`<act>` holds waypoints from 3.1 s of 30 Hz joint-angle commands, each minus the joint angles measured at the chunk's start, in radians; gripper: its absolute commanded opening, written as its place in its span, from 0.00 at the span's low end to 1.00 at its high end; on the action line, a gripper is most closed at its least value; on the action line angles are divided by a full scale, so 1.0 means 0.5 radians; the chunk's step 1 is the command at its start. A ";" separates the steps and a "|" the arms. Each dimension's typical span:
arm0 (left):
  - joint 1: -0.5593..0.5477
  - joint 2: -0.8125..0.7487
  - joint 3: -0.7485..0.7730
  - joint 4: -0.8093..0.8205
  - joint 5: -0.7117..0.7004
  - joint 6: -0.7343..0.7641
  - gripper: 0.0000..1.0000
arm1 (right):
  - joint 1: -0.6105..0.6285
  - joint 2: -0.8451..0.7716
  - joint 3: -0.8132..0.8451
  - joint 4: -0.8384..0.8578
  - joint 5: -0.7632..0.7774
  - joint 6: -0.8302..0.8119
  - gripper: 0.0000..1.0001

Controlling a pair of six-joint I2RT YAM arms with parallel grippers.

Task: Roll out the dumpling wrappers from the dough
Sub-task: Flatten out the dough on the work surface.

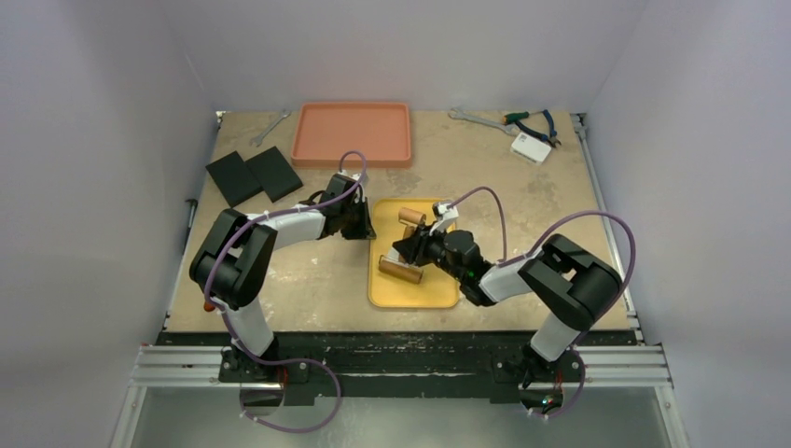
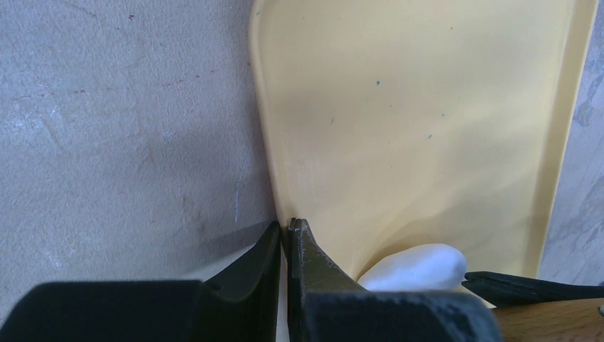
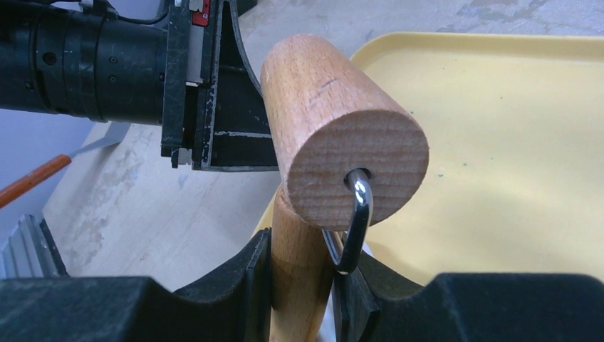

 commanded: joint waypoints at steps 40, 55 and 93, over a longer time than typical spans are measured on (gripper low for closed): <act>0.028 -0.089 -0.023 -0.083 0.017 0.067 0.00 | -0.110 0.094 0.037 -0.404 -0.002 -0.236 0.00; 0.031 -0.078 -0.025 -0.077 0.021 0.067 0.00 | -0.094 0.160 -0.098 -0.308 0.070 -0.205 0.00; 0.035 -0.077 -0.030 -0.073 0.021 0.071 0.00 | 0.021 0.167 -0.147 -0.325 0.198 -0.281 0.00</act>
